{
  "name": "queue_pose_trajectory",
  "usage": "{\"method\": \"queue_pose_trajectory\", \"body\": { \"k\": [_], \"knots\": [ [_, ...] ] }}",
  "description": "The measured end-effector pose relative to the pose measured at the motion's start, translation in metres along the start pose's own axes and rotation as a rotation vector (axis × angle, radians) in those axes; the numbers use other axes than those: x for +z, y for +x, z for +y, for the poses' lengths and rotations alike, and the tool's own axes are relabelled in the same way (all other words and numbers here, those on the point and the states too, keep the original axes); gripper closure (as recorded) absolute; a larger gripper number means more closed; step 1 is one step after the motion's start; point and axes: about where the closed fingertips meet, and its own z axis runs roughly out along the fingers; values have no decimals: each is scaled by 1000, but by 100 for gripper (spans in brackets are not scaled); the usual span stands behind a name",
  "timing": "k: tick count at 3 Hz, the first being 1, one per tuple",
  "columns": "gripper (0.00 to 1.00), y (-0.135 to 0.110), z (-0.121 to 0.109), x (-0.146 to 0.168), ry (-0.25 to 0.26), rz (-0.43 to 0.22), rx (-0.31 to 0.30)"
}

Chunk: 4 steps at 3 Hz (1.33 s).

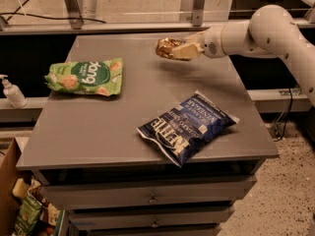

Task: Move orange can near green rice chip bag

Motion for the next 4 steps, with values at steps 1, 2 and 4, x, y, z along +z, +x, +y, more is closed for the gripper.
{"method": "queue_pose_trajectory", "body": {
  "k": [1, 2, 4],
  "knots": [
    [100, -14, 53, 13, -130, -37, 14],
    [100, -21, 102, 29, -237, -47, 20],
    [100, -8, 151, 46, -324, 5, 6]
  ]
}}
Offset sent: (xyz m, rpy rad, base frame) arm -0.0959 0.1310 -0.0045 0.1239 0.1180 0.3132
